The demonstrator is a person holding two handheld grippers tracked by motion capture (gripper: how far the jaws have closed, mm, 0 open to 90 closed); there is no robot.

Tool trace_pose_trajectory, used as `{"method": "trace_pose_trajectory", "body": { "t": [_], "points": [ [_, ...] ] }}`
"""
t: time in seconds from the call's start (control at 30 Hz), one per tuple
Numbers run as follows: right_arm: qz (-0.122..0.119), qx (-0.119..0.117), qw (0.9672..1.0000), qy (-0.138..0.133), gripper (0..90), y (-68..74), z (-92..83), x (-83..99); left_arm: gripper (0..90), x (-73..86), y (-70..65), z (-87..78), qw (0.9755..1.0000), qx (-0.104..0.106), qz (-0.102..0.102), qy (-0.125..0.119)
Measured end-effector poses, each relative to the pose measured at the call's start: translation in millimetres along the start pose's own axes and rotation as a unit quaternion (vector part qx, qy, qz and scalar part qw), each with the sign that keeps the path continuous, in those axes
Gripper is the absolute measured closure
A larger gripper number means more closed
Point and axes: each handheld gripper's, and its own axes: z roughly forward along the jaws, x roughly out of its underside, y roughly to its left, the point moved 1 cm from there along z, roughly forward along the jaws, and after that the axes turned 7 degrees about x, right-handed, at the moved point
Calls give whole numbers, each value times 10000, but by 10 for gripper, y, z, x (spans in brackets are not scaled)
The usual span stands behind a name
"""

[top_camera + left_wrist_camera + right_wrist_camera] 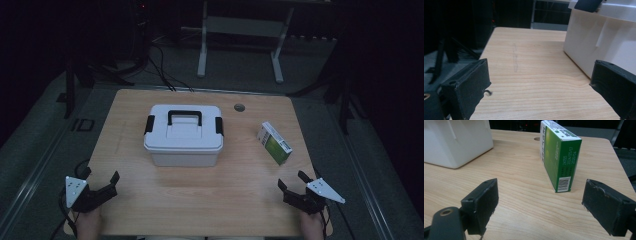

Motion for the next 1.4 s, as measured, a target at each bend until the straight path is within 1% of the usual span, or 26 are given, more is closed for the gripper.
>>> {"method": "trace_pose_trajectory", "body": {
  "t": [0.17, 0.23, 0.3, 0.33, 0.37, 0.4, 0.43, 0.47, 0.5, 0.53, 0.57, 0.6, 0.63, 0.67, 0.73, 0.77, 0.8, 0.83, 0.93, 0.97, 1.03, 1.07, 1.23, 1.27, 1.3, 1.4],
  "points": [
    [-33, 138, 9999, 40, 131, -5, -7, 0, 24, -12, 11, -9, 9999, -79, 153, -5],
    [27, 139, 9998, 156, 135, -40, -3, 13, 24, 6, 31, -2, 9998, 163, -18, 85],
    [-118, 152, 9998, 97, 134, -21, -7, 5, 24, 2, 48, -11, 9996, 256, -23, 107],
    [-138, 128, 9998, 103, 134, -4, -4, 5, 24, -3, 59, -14, 9993, 340, -122, 132],
    [-101, 29, 9999, 93, 134, 13, 2, 10, 24, -6, 65, -18, 9989, 409, -224, 102],
    [-39, -76, 9999, 114, 134, 34, 13, 15, 24, -16, 70, -18, 9982, 495, -308, 170],
    [-2, -166, 9996, 229, 134, 58, 26, 14, 24, -23, 71, -15, 9974, 570, -336, 282],
    [19, -271, 9989, 387, 134, 83, 40, 9, 24, -27, 65, -11, 9965, 648, -343, 390],
    [32, -329, 9985, 430, 133, 110, 48, 6, 24, -27, 55, -3, 9960, 702, -305, 464],
    [32, -329, 9985, 430, 133, 110, 48, 6, 24, -27, 55, -3, 9960, 702, -305, 464],
    [101, -406, 9981, 453, 129, 132, 51, 1, 24, -27, 43, 6, 9955, 736, -236, 550],
    [175, -581, 9971, 458, 127, 176, 75, -3, 24, -27, 20, 16, 9949, 804, -203, 575],
    [175, -581, 9971, 458, 127, 176, 75, -3, 24, -28, 8, 20, 9943, 861, -188, 601],
    [135, -573, 9971, 478, 126, 199, 87, -1, 24, -31, -16, 37, 9942, 828, -190, 656],
    [-127, -553, 9970, 525, 123, 268, 128, 5, 26, -30, -40, 68, 9927, 909, -150, 773],
    [-249, -567, 9965, 569, 123, 310, 149, 0, 26, -30, -40, 68, 9927, 909, -150, 773],
    [-249, -567, 9965, 569, 123, 310, 149, 0, 26, -38, -63, 91, 9918, 966, -41, 838],
    [-304, -693, 9956, 558, 124, 383, 189, -29, 26, -48, -75, 99, 9915, 987, 14, 849],
    [-305, -859, 9946, 488, 125, 444, 231, -71, 27, -78, -104, 130, 9902, 1132, 15, 819],
    [-334, -896, 9941, 505, 130, 467, 256, -81, 27, -80, -114, 145, 9895, 1177, 50, 838],
    [-436, -946, 9927, 600, 135, 519, 318, -82, 33, -77, -142, 157, 9893, 1196, 160, 822],
    [-525, -943, 9920, 650, 135, 546, 352, -79, 68, -79, -157, 167, 9888, 1233, 171, 823],
    [-734, -1058, 9886, 780, 135, 666, 520, -112, 70, -90, -191, 219, 9875, 1278, 202, 899],
    [-734, -1058, 9886, 780, 135, 666, 520, -112, 70, -90, -191, 219, 9875, 1278, 202, 899],
    [-742, -1096, 9879, 811, 135, 710, 593, -144, 70, -101, -199, 241, 9872, 1275, 232, 928],
    [-690, -1146, 9878, 803, 135, 751, 674, -184, 70, -125, -203, 288, 9865, 1323, 153, 953]
  ]
}}
